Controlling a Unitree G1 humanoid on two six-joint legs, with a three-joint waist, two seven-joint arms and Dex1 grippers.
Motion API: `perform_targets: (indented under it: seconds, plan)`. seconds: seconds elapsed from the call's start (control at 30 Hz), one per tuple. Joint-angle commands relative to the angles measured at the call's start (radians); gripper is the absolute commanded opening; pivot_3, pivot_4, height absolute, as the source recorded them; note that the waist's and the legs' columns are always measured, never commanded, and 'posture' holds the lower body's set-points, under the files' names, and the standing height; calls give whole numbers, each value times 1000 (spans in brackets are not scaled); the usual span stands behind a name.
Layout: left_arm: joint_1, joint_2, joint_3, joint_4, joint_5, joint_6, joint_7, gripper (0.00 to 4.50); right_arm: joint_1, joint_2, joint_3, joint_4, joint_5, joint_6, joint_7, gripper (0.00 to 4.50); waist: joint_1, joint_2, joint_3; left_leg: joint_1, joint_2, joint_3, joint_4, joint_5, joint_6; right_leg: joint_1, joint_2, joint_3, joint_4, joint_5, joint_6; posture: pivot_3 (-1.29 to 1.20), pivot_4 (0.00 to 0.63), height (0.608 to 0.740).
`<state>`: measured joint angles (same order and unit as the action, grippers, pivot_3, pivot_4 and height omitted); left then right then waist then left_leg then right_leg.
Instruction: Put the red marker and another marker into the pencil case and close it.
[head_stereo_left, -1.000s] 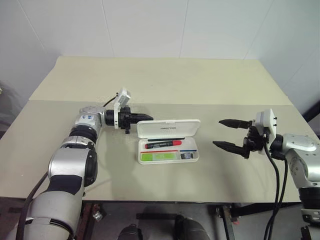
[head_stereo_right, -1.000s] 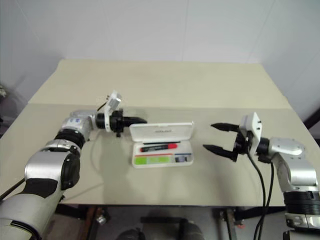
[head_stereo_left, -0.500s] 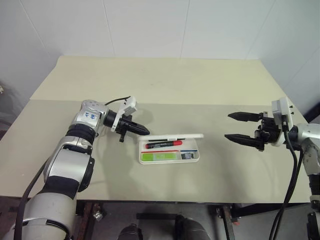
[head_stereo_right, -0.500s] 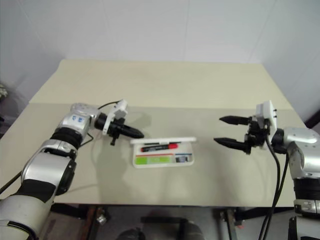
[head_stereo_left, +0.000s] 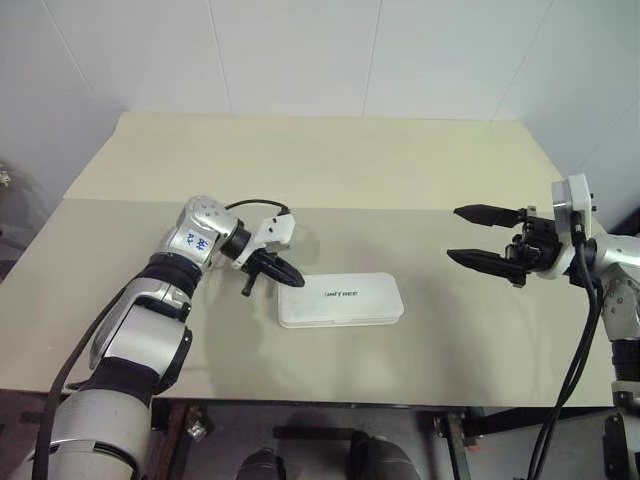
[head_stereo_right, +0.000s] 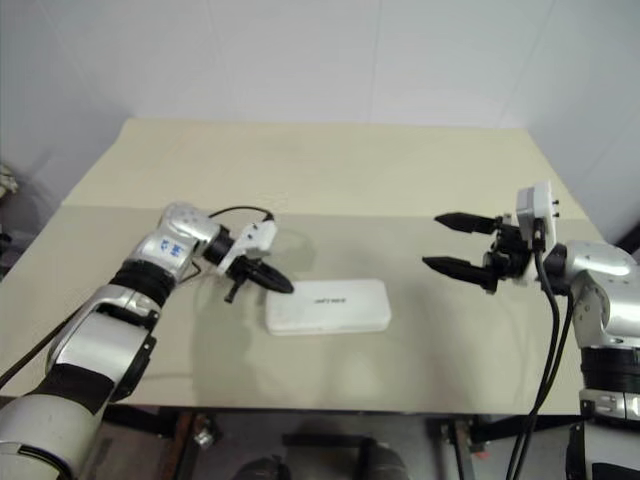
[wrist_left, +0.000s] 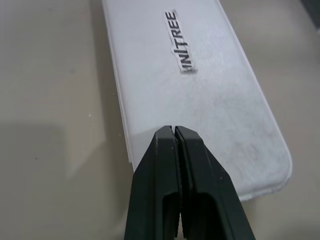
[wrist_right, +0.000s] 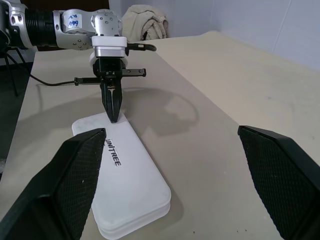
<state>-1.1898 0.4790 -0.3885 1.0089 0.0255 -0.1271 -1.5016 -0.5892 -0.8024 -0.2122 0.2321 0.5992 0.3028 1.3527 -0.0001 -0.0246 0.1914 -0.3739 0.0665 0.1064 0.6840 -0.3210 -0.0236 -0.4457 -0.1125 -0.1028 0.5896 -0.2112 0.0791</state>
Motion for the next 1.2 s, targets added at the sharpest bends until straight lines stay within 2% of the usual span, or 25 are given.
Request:
perform_targets:
  seconds: [0.03,0.43,0.77,0.9,1.0,1.2]
  plan:
    - [-2,-12,-68,77,115,-65,-38,52,12,3,-20,-24,-10,-32,-14,4500,0,0,0,0,0,0,0,0,1,0,0,0,0,0,0,0,150,740]
    - [-40,-94,-97,165,228,-213,-22,52,0,40,-6,-12,-33,-60,-46,4500,1,5,-4,5,-1,0,0,0,3,2,-1,1,1,0,-1,0,150,740]
    - [-51,-85,-51,175,233,-278,70,52,-32,68,10,8,-58,-78,-63,4500,0,6,-5,5,-1,0,0,0,4,2,-2,1,1,0,-2,0,150,740]
    - [-58,-112,98,140,80,-128,47,52,-39,76,12,10,-64,-80,-66,4500,-2,5,-5,4,-1,0,0,1,4,1,-1,1,1,0,-2,0,150,740]
    - [-35,-104,169,99,24,-48,51,52,-42,78,10,12,-66,-79,-69,4500,-2,5,-4,1,-1,-1,0,1,4,0,-1,0,4,0,-2,0,150,740]
    - [92,-80,187,-71,-3,50,3,52,-68,87,19,34,-78,-84,-73,4500,-4,5,-4,-1,-1,1,-1,1,2,-1,-1,0,0,0,0,0,150,740]
